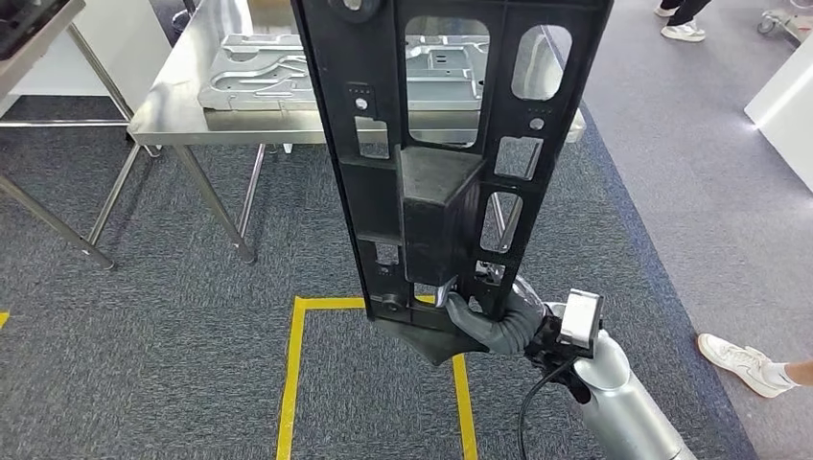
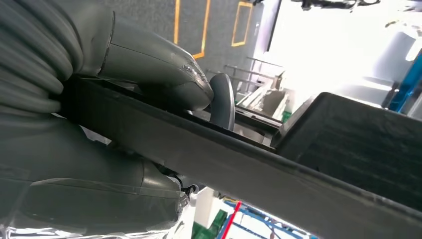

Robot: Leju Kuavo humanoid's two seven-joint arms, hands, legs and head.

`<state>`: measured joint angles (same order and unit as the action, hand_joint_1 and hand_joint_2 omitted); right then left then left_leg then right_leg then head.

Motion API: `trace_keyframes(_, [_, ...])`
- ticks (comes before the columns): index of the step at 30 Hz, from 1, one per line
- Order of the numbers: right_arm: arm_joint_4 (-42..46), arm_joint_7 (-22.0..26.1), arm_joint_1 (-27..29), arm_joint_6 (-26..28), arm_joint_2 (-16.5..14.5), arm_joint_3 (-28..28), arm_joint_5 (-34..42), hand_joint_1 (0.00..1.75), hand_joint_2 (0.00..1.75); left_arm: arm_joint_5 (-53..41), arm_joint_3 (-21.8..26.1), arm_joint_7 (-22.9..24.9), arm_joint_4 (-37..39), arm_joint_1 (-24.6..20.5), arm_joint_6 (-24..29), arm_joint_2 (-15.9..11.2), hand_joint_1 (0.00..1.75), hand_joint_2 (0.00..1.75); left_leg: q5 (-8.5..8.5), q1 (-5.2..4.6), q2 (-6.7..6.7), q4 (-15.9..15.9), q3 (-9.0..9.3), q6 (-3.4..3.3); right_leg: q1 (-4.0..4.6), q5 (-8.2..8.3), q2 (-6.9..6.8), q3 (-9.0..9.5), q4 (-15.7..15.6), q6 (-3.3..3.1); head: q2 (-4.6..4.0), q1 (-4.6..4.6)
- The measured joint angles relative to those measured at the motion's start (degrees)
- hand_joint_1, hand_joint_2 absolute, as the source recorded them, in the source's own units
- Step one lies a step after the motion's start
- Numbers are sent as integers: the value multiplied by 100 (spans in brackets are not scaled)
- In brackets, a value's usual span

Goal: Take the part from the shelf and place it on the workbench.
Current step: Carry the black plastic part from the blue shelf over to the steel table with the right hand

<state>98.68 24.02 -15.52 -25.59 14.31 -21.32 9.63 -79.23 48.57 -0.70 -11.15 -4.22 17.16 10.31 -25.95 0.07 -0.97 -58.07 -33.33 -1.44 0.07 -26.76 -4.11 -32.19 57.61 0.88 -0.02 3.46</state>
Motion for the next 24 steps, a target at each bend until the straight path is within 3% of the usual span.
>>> trace_keyframes(2, [22, 20, 4, -17, -2, -3, 35, 175, 175, -13, 0, 0, 0, -5, 4, 3, 0, 175, 34, 30, 28, 56, 25, -57, -24, -167, 140, -93, 230, 59, 0, -1])
trace_keyframes(5, [31, 34, 31, -41, -3, 2, 61, 175, 175, -45, -1, -2, 0, -25, 6, 6, 0, 175, 47, 48, 62, 73, 26, -83, -71, -670, 350, -604, 1292, 127, 0, -1])
trace_keyframes(6, [31, 34, 46, -49, -3, 1, 62, 175, 175, -51, -1, -3, 0, -26, 4, 6, 0, 175, 46, 47, 79, 70, 25, -83, -84, -735, 361, -747, 1565, 143, 0, -1])
trace_keyframes(7, [31, 33, 59, -54, -3, 1, 62, 175, 175, -52, -1, -5, 0, -26, 3, 7, 0, 175, 43, 48, 97, 66, 27, -80, -95, -686, 362, -796, 1633, 152, 0, -1])
trace_keyframes(8, [31, 33, 67, -56, -3, 1, 62, 175, 175, -54, -1, -7, 0, -27, 2, 7, 0, 175, 39, 49, 114, 61, 34, -74, -106, -534, 362, -732, 1471, 155, 0, -1])
trace_keyframes(10, [33, 34, 63, -57, -3, 1, 62, 175, 175, -57, -2, -16, 0, -30, 1, 13, 0, 175, 13, 48, 141, 52, 56, -43, -125, -126, 358, -364, 682, 140, 0, -2])
trace_keyframes(12, [36, 36, 53, -55, -4, 2, 66, 175, 175, -64, -2, -38, 0, -32, -2, 18, 0, 175, -27, 30, 157, 40, 58, 17, -107, 36, 356, -90, 94, 87, 0, -2])
trace_keyframes(15, [41, 41, 51, -46, -4, 4, 76, 175, 175, -78, -4, -71, -1, -32, -5, 14, 0, 175, -65, 25, 159, 48, 65, 126, -80, 2, 364, -36, -24, -30, -1, -1])
trace_keyframes(17, [59, 48, 56, -33, 7, 6, 79, 175, 175, -90, -5, -70, -3, -34, -5, 7, 0, 175, -171, 39, 150, -144, 4, 190, -96, -7, 365, 19, -54, -110, -1, 0])
trace_keyframes(18, [70, 57, 62, -25, 13, 7, 80, 175, 175, -96, -5, -64, -4, -35, -7, 3, 0, 175, -300, 45, 147, -419, -124, 213, -101, -19, 360, 53, -67, -146, 0, 0])
trace_keyframes(20, [83, 78, 89, -12, 19, 6, 81, 175, 175, -104, -7, -43, -4, -31, -12, -2, 0, 175, -615, 48, 144, -1227, -560, 239, -77, -75, 348, 111, -68, -193, 0, 0])
trace_keyframes(21, [83, 84, 111, -9, 19, 4, 81, 175, 175, -106, -7, -29, -4, -26, -15, -4, 0, 175, -692, 49, 143, -1559, -769, 242, -63, -111, 347, 146, -67, -205, 0, -1])
trace_keyframes(22, [83, 85, 134, -8, 19, 2, 81, 175, 175, -107, -7, -16, -4, -17, -16, -6, 0, 175, -657, 48, 143, -1707, -896, 237, -50, -152, 350, 189, -66, -210, 0, -1])
trace_keyframes(23, [83, 86, 151, -9, 19, -1, 81, 175, 175, -107, -6, -8, -4, -8, -15, -8, 0, 175, -499, 46, 143, -1617, -907, 220, -39, -199, 353, 246, -66, -211, 0, -1])
trace_keyframes(24, [84, 86, 160, -13, 19, -4, 81, 175, 175, -105, -5, -2, -4, -1, -14, -10, 0, 175, -250, 39, 144, -1307, -808, 191, -29, -252, 357, 318, -67, -206, 0, -1])
